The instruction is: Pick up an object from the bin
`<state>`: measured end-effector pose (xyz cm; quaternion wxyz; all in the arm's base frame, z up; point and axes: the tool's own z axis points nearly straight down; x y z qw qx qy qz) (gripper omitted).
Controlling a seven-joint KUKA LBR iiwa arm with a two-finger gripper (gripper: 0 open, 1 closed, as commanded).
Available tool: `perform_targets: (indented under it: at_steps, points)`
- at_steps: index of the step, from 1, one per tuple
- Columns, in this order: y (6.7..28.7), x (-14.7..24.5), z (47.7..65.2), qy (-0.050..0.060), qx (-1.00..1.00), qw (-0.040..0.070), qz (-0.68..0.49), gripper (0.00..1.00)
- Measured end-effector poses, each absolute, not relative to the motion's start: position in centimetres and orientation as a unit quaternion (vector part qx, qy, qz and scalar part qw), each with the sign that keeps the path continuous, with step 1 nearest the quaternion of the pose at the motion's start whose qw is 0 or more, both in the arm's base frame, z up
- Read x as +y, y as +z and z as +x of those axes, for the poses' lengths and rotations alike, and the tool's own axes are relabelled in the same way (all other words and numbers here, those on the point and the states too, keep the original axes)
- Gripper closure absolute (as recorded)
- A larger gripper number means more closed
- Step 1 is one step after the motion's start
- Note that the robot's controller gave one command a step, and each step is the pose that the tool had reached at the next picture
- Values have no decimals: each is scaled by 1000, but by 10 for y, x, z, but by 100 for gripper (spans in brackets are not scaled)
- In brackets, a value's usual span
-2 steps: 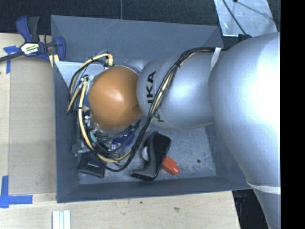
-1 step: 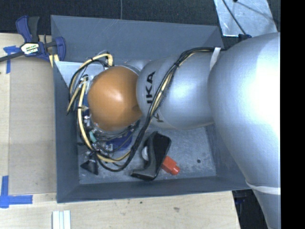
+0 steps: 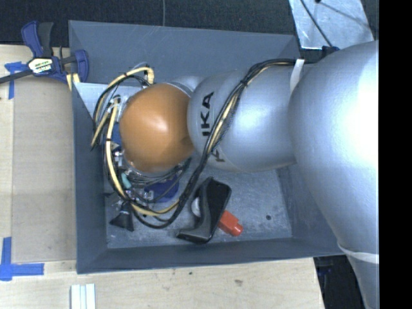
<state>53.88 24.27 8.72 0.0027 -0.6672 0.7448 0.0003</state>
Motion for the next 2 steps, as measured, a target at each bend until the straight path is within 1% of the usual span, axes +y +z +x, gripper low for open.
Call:
perform_targets:
  at_steps: [1, 2]
  points:
    - [130, 243, 540, 0, 746, 4, -665, 100]
    - [165, 244, 542, 0, 748, 4, -664, 100]
